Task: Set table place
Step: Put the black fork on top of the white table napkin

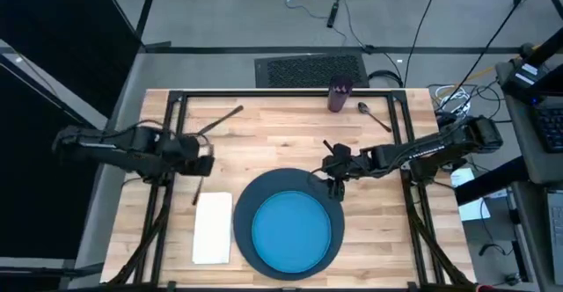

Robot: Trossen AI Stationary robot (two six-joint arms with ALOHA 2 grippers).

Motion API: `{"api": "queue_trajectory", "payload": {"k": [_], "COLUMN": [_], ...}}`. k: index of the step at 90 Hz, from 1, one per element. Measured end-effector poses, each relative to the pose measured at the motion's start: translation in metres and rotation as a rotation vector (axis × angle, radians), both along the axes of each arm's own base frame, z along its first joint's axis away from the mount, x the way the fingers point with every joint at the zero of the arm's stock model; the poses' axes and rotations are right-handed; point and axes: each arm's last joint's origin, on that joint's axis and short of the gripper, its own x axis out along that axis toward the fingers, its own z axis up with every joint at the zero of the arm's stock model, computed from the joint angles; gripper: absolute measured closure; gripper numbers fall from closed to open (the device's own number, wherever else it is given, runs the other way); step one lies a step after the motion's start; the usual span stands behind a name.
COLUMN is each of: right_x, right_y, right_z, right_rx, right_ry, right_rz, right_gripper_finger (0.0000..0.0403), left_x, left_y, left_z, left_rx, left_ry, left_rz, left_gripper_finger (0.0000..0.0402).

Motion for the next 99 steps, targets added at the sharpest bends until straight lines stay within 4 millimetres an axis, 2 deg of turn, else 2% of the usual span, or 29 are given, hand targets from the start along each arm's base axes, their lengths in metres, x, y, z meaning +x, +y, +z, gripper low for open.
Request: {"api": "queue_trajectory", "payload": {"k": [7, 28, 44, 62, 84, 99], "right_x": [-0.003, -0.005, -0.005, -0.005, -0.005, -0.005], "right_y": [0.002, 0.007, 0.01, 0.01, 0.01, 0.01], "right_z": [-0.004, -0.006, -0.006, -0.006, -0.007, -0.006], "right_rx": [0.0, -0.001, -0.003, -0.005, -0.005, -0.004], "right_ry": [0.014, 0.02, 0.015, 0.016, 0.018, 0.018], "right_rz": [0.007, 0.029, 0.043, 0.044, 0.044, 0.044], "right_gripper_finger": [0.0227, 0.0227, 0.0227, 0.0227, 0.0227, 0.0227], "left_x": [0.014, 0.042, 0.042, 0.029, 0.043, 0.045], "left_y": [-0.014, -0.063, -0.096, -0.119, -0.134, -0.135], "left_z": [-0.004, -0.034, -0.044, -0.051, -0.081, -0.09], "left_rx": [0.017, -0.033, -0.054, -0.032, -0.012, 0.018], "left_ry": [-0.015, 0.092, 0.218, 0.287, 0.38, 0.418], "left_rz": [-0.006, -0.046, -0.055, 0.08, 0.087, 0.094], "left_gripper_finger": [0.0401, 0.0401, 0.0401, 0.0401, 0.0401, 0.0401]}}
